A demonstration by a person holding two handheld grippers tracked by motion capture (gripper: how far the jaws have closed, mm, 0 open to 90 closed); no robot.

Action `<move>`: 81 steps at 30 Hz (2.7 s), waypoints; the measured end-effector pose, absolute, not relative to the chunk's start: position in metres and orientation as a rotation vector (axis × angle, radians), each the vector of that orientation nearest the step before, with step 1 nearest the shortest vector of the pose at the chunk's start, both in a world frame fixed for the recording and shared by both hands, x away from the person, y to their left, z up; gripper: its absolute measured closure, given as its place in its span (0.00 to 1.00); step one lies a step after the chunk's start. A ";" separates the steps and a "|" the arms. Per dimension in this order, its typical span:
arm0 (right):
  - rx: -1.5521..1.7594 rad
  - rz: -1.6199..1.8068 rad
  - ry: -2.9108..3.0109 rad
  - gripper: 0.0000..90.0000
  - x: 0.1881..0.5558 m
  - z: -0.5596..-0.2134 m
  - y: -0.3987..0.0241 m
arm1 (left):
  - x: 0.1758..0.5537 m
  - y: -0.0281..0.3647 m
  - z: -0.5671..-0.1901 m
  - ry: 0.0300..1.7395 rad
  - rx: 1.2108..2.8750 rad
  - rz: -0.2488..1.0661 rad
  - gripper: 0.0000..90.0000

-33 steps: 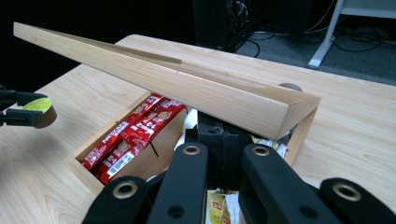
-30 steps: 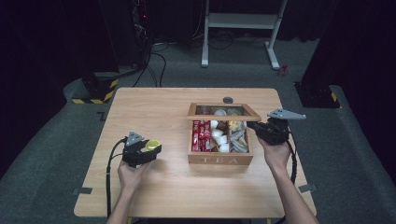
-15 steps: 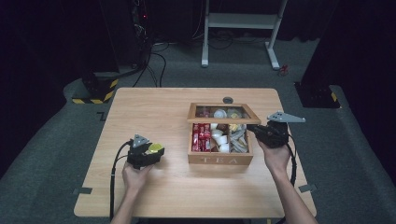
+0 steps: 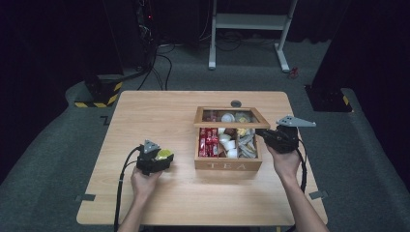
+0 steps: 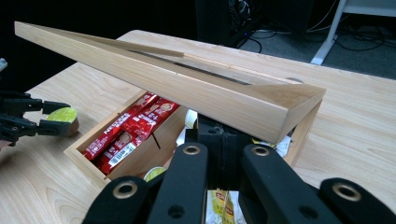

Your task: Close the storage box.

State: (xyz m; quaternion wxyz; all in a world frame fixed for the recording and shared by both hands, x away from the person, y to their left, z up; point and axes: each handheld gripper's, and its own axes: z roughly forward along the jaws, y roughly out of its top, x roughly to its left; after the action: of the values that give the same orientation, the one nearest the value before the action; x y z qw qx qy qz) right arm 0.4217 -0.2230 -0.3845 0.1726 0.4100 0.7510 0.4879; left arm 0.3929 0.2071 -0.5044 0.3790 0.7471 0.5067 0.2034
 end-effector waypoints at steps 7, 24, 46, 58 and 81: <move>1.164 1.384 2.134 1.00 0.422 -0.384 -0.223 | 0.394 0.205 -0.506 1.293 1.914 0.515 0.40; 1.167 1.387 2.135 1.00 0.420 -0.387 -0.223 | 0.383 0.214 -0.488 1.269 1.830 0.516 0.30; 1.159 1.384 2.148 1.00 0.410 -0.393 -0.224 | 0.359 0.278 -0.495 1.410 1.704 0.560 0.33; 1.152 1.385 2.153 1.00 0.405 -0.399 -0.225 | 0.352 0.293 -0.512 1.506 1.782 0.642 0.35; 1.169 1.375 2.167 1.00 0.396 -0.413 -0.227 | 0.351 0.289 -0.529 1.536 1.850 0.696 0.31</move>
State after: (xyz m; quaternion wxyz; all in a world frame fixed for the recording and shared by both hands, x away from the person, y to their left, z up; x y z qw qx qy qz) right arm 0.3959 -0.2268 -0.4132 0.1599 0.4090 0.7586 0.4813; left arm 0.3506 0.2895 -0.5285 0.3137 0.7017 0.5827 0.2639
